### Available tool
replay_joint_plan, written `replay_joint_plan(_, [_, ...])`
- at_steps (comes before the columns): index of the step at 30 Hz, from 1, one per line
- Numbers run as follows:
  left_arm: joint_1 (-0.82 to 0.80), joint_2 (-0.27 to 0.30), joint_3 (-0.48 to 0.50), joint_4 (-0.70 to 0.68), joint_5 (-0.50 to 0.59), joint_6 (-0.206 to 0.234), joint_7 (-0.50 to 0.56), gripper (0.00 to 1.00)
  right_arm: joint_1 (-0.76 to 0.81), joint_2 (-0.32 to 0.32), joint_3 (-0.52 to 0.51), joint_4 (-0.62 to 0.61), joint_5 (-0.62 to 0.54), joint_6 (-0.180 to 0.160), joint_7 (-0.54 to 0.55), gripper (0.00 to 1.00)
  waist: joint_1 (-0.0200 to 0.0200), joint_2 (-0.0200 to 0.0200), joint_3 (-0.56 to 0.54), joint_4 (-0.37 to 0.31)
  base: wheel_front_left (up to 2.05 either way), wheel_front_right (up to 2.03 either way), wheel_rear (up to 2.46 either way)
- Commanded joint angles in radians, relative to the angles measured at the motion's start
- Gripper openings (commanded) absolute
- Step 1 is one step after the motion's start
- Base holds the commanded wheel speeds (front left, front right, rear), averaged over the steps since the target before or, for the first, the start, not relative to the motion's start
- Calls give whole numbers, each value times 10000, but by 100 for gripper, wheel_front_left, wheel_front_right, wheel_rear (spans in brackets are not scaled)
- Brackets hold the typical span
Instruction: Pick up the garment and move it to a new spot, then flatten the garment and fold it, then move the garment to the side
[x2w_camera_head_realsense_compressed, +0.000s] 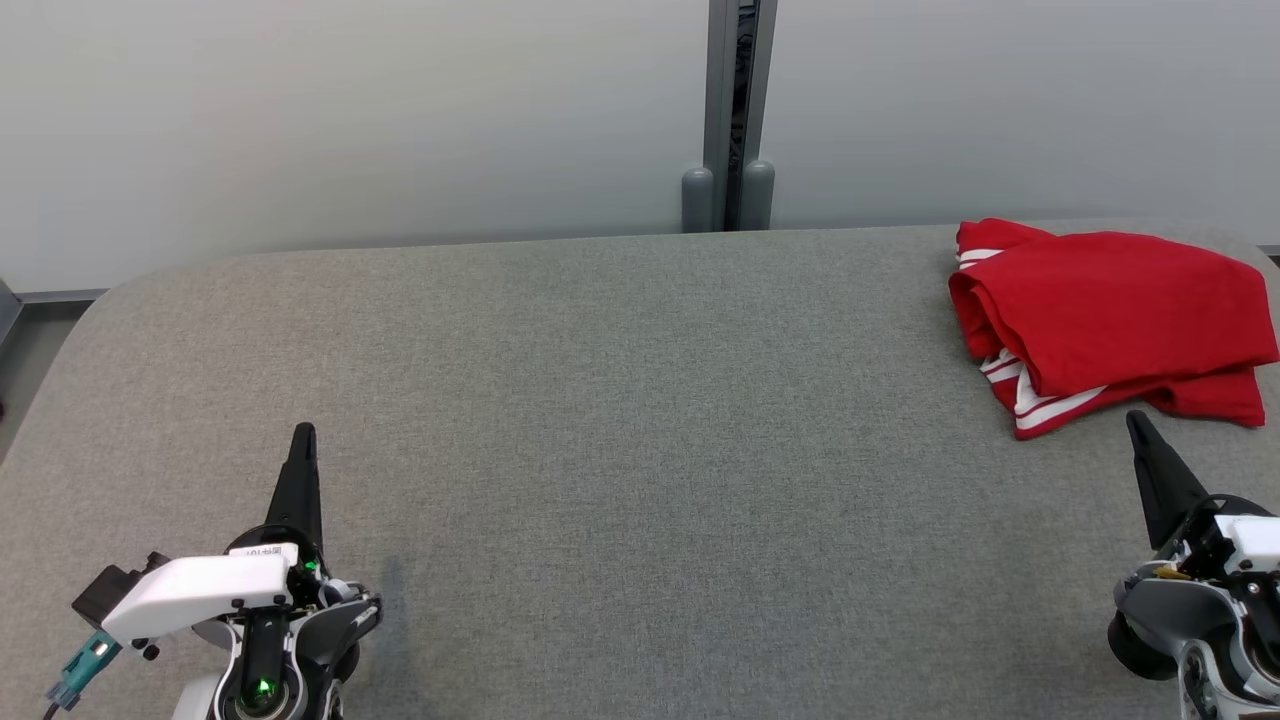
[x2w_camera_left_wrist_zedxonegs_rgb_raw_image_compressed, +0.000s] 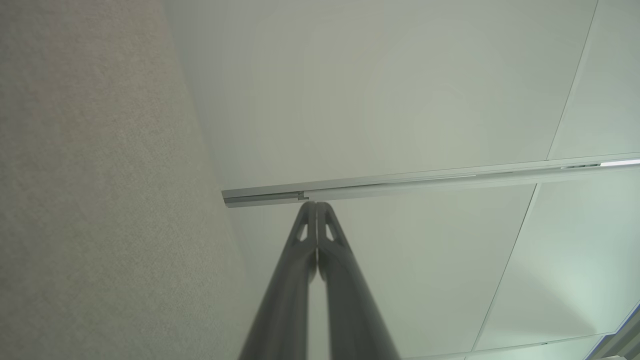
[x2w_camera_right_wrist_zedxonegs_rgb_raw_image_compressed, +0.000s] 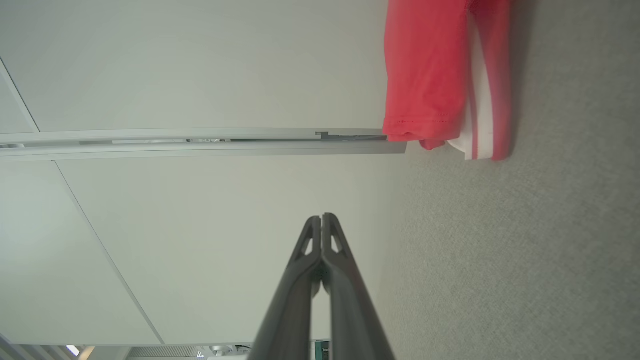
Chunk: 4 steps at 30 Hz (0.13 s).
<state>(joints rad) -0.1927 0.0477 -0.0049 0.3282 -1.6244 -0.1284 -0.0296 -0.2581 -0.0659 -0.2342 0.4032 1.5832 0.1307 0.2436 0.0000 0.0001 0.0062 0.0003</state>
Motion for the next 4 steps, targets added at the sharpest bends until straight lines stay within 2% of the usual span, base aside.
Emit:
replay_joint_plan(1, [-117, 49, 34, -12, -41, -58, 34, 0, -111, -19, -33, 16, -36, 0, 47, 0, 0, -1, 0, 0, 0, 0, 0])
replay_joint_plan(4, [-117, 49, 35, -12, -41, -58, 34, 0, -111, -16, -36, 16, -43, 0, 41, 0, 0, -1, 0, 0, 0, 0, 0])
